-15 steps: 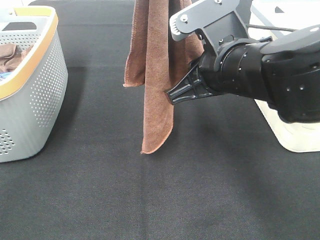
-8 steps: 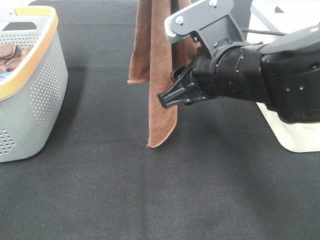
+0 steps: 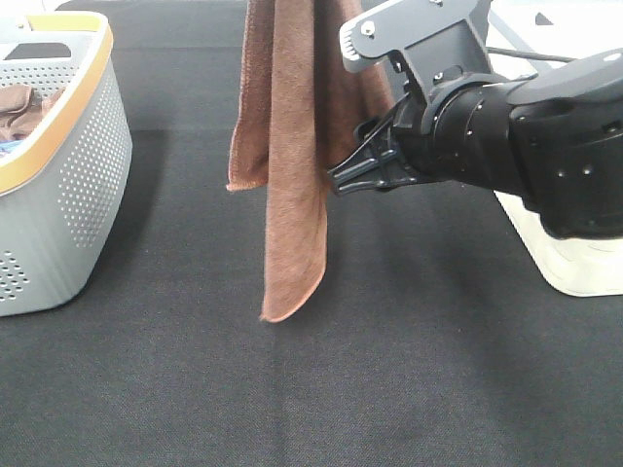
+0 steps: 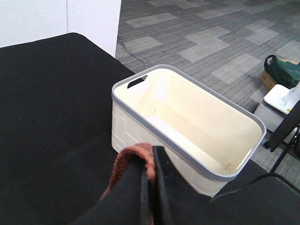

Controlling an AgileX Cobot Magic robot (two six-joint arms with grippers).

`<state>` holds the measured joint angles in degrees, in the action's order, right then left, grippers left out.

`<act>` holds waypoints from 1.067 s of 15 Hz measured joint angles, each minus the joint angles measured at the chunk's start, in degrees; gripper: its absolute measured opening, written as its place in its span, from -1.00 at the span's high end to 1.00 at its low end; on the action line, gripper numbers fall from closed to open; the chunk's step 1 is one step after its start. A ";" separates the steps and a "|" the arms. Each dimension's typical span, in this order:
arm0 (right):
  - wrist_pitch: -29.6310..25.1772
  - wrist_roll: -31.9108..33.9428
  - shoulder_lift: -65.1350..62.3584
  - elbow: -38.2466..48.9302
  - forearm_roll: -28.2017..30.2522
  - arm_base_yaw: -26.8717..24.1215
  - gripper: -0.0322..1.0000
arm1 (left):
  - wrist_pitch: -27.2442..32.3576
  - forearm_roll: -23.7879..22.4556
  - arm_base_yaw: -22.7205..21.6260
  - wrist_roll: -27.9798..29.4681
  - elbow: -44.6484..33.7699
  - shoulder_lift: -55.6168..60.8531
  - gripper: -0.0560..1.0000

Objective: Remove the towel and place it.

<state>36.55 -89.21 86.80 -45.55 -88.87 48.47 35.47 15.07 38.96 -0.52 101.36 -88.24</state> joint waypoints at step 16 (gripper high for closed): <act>-0.11 -8.77 -1.26 -3.09 3.90 0.00 0.94 | 0.69 -25.67 -5.56 3.04 0.00 -8.02 0.89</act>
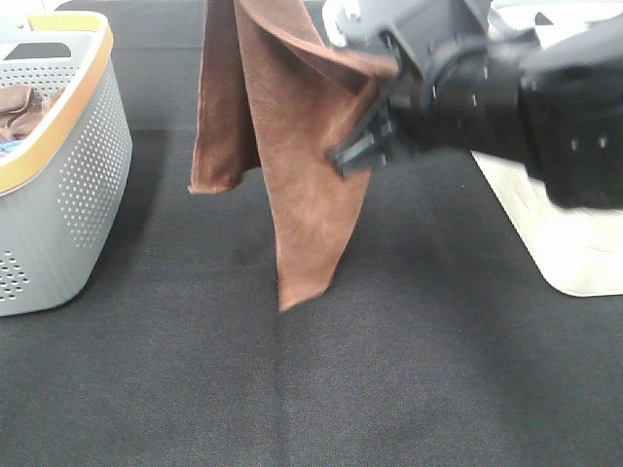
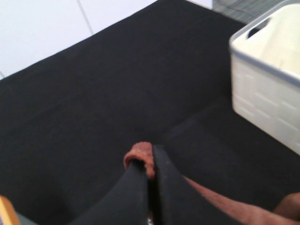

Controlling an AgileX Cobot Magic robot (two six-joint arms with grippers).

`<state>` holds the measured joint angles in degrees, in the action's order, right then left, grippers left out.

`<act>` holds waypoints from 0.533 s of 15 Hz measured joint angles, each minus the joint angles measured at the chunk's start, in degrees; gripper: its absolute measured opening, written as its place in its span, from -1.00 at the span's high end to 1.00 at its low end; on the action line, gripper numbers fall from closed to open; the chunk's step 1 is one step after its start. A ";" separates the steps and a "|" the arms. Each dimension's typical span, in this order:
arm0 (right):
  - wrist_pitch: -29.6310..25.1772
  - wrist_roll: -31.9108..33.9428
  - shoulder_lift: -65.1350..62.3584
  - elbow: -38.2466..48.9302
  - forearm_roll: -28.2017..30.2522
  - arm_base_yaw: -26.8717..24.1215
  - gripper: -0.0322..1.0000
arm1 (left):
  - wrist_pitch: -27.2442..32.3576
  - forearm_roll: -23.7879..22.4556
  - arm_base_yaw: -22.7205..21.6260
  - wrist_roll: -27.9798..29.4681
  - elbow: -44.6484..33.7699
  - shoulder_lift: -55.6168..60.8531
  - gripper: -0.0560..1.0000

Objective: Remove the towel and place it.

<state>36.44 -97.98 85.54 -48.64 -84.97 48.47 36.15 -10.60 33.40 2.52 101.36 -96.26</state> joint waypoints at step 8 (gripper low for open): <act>-12.26 -0.11 9.74 -23.78 8.25 -18.74 0.94 | -24.98 -0.40 -11.63 1.43 0.00 -7.56 0.89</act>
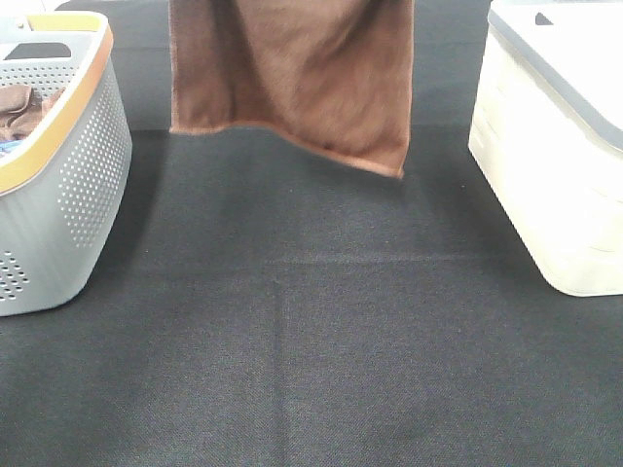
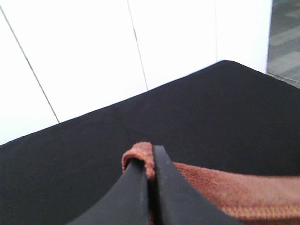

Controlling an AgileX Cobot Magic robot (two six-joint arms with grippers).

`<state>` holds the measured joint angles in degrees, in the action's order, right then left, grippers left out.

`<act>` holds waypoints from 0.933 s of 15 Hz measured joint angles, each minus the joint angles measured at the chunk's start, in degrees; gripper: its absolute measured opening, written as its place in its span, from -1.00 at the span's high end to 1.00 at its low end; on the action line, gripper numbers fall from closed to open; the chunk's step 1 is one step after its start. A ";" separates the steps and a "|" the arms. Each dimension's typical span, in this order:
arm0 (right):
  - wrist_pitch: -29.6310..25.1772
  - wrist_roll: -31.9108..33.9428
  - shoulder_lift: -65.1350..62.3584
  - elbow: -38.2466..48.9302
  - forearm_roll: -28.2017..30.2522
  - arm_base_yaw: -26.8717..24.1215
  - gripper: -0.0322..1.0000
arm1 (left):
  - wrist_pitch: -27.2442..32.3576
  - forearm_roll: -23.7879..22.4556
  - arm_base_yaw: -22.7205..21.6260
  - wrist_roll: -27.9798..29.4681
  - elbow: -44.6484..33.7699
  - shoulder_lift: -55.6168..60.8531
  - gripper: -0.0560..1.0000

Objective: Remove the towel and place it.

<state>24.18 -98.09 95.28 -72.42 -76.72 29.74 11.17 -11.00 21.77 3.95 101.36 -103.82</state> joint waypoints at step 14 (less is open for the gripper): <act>1.83 -25.67 19.77 -6.88 -22.46 -4.87 0.94 | 25.32 3.38 1.09 2.64 0.00 -18.22 0.89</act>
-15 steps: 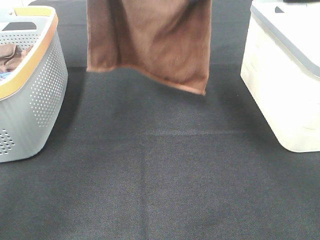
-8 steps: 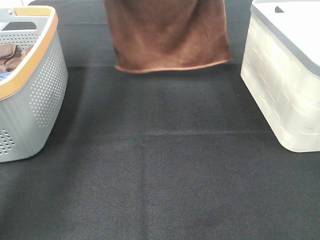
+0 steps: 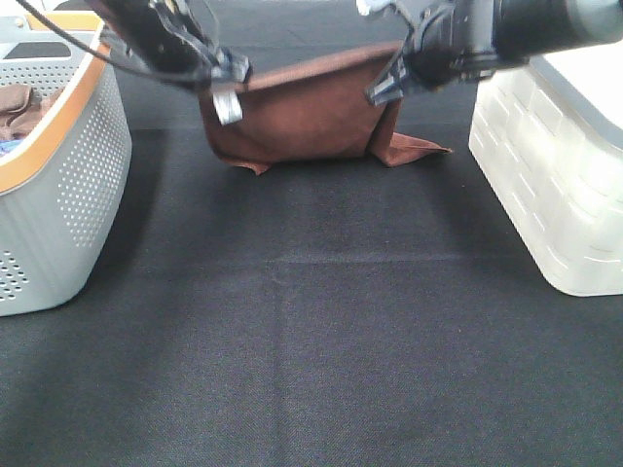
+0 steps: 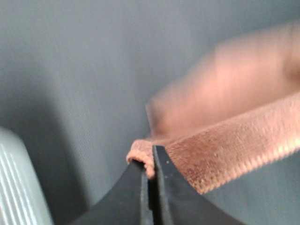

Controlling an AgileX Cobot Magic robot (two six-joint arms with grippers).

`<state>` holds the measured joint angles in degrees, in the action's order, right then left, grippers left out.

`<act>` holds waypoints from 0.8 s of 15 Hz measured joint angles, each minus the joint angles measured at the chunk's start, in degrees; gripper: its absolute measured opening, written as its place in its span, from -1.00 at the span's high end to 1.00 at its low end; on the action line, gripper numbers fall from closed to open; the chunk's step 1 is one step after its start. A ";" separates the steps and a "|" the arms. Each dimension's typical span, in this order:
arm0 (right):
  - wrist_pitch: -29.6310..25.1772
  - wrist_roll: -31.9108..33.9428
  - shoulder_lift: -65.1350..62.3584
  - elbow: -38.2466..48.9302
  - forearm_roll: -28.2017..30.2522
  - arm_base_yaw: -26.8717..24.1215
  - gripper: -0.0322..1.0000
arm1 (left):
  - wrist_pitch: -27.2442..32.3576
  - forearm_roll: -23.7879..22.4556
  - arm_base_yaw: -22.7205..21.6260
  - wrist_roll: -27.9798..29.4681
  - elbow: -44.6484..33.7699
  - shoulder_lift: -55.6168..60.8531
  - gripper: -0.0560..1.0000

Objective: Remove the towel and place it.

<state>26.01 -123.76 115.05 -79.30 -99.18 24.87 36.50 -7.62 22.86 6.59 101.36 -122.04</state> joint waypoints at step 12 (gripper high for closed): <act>4.93 -0.17 -7.39 17.93 -0.92 11.06 0.94 | 30.48 0.69 3.72 -2.58 0.11 1.15 0.89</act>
<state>30.94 -123.93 107.66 -61.36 -100.10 35.92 66.98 -6.93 26.59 4.01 101.47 -120.89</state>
